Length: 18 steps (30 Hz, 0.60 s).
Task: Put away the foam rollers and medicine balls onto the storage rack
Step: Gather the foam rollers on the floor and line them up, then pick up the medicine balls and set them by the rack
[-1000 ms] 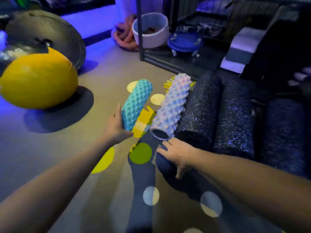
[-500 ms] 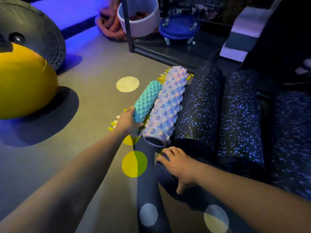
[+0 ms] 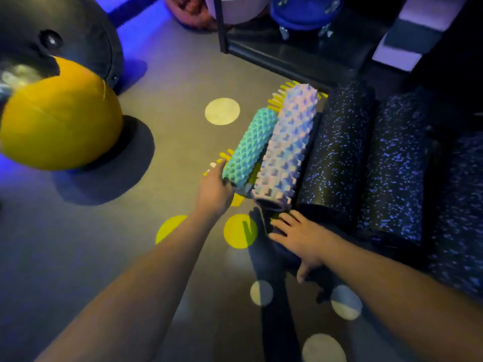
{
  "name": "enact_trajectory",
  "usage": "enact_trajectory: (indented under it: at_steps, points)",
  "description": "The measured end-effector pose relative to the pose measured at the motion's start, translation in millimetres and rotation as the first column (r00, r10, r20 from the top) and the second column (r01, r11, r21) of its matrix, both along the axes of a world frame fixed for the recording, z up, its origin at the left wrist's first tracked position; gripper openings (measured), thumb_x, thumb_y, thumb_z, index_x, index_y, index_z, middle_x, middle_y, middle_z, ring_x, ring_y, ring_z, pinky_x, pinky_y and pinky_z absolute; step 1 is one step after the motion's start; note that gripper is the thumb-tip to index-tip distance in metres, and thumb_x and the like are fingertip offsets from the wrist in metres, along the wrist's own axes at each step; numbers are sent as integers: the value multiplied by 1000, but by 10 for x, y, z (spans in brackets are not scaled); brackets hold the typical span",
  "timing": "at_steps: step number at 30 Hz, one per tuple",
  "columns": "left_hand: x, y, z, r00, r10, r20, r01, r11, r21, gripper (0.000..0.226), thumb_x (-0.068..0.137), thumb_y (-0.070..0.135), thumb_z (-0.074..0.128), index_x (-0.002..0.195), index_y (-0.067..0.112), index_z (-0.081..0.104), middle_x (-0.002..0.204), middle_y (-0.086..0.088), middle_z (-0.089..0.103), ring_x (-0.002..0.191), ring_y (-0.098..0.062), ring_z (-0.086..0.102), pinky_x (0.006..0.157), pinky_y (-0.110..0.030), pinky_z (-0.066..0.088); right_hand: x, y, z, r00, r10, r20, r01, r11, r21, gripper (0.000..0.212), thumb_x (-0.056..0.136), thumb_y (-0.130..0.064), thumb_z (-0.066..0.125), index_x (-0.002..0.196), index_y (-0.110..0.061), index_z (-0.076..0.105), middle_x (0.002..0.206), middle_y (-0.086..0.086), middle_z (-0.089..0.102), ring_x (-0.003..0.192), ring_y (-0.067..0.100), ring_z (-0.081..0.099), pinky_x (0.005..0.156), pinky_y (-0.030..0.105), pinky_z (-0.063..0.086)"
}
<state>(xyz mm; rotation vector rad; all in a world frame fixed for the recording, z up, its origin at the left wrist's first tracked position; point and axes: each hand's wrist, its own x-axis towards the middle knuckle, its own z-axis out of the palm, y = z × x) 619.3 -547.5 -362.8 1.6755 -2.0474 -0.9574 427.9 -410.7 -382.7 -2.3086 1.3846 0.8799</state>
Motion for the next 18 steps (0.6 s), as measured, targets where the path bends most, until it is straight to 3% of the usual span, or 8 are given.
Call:
enact_trajectory:
  at_steps: [3, 5, 7, 11, 15, 18]
  points:
    - [536, 376, 397, 983, 75, -168, -59, 994, 96, 49, 99, 10, 45, 147, 16, 51, 132, -8, 67, 111, -25, 68, 93, -41, 54, 394, 4, 422, 957, -175, 231, 227, 949, -219, 77, 78, -65, 71, 138, -19, 58, 142, 16, 53, 129, 40, 49, 107, 51, 42]
    - [1016, 481, 820, 917, 278, -287, -215, 949, 231, 45, 101, 3, 44, 142, 19, 54, 121, -4, 69, 91, -15, 72, 77, -31, 54, 731, -68, 775, 892, -280, 354, 403, 847, -346, 49, 84, -45, 75, 122, -16, 68, 125, 15, 64, 117, 37, 59, 96, 48, 50]
    - [1575, 475, 1355, 812, 489, -318, -395, 862, 318, 45, 101, -3, 39, 135, 19, 60, 106, -4, 68, 80, -14, 68, 66, -20, 50, 1105, -161, 1219, 849, -312, 426, 474, 806, -354, 33, 84, -31, 75, 112, -14, 72, 117, 15, 67, 110, 37, 62, 92, 48, 55]
    - [2665, 451, 2535, 789, 545, -284, -392, 802, 451, 47, 96, -13, 32, 117, 9, 68, 91, -11, 64, 79, -25, 59, 56, -11, 45, 1939, -355, 2262, 773, -434, 463, 575, 787, -223, 29, 89, -24, 63, 114, -14, 73, 116, 16, 67, 109, 39, 63, 92, 54, 54]
    - [3543, 235, 3719, 752, 601, -272, -442, 765, 468, 41, 99, -11, 36, 121, 10, 64, 89, -9, 63, 70, -18, 56, 54, -17, 46, 2909, -900, 3411, 617, -546, 566, 716, 688, -116, 40, 87, -29, 47, 102, -4, 75, 106, 22, 72, 98, 43, 68, 86, 52, 55]
    - [4019, -146, 4313, 688, 676, -265, -511, 710, 486, 37, 102, -2, 42, 131, 16, 56, 92, -9, 66, 66, -17, 59, 50, -19, 45, 3446, -1446, 4071, 457, -645, 613, 793, 608, 49, 40, 92, -26, 51, 121, -5, 67, 119, 22, 67, 115, 43, 59, 101, 51, 44]
